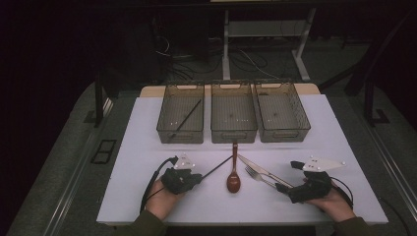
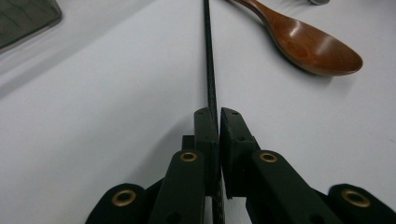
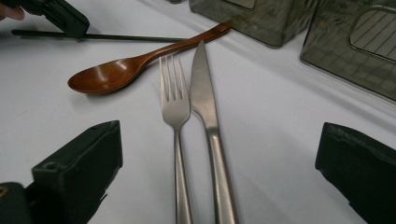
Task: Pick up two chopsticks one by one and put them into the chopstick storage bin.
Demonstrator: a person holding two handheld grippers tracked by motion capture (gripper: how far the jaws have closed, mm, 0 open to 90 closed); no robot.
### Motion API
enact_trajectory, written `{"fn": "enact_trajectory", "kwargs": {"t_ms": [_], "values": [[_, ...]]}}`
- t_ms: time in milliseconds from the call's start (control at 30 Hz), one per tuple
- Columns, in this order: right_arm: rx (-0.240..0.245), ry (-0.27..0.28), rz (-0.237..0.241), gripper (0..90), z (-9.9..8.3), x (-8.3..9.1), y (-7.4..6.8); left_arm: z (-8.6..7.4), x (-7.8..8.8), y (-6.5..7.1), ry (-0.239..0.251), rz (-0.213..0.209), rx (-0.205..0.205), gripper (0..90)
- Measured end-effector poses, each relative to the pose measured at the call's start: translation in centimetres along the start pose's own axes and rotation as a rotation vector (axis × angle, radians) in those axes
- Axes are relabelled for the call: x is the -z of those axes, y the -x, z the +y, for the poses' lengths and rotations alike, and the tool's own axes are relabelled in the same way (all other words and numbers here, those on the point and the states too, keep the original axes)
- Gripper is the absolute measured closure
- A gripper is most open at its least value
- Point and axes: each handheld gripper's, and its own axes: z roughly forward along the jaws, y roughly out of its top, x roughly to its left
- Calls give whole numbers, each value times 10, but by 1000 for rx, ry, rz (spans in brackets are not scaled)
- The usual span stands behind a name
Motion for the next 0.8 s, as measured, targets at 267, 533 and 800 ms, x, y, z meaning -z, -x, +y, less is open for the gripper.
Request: {"fn": "enact_trajectory", "kwargs": {"t_ms": [267,533,800], "values": [[-1,3,-1,2,0,0,0,2,8,-4,21,-14,7,854],[0,3,-1,2,0,0,0,5,19,-9,54,-35,12,854],[-2,4,-2,2,0,0,0,9,27,-13,78,-55,-1,854]]}}
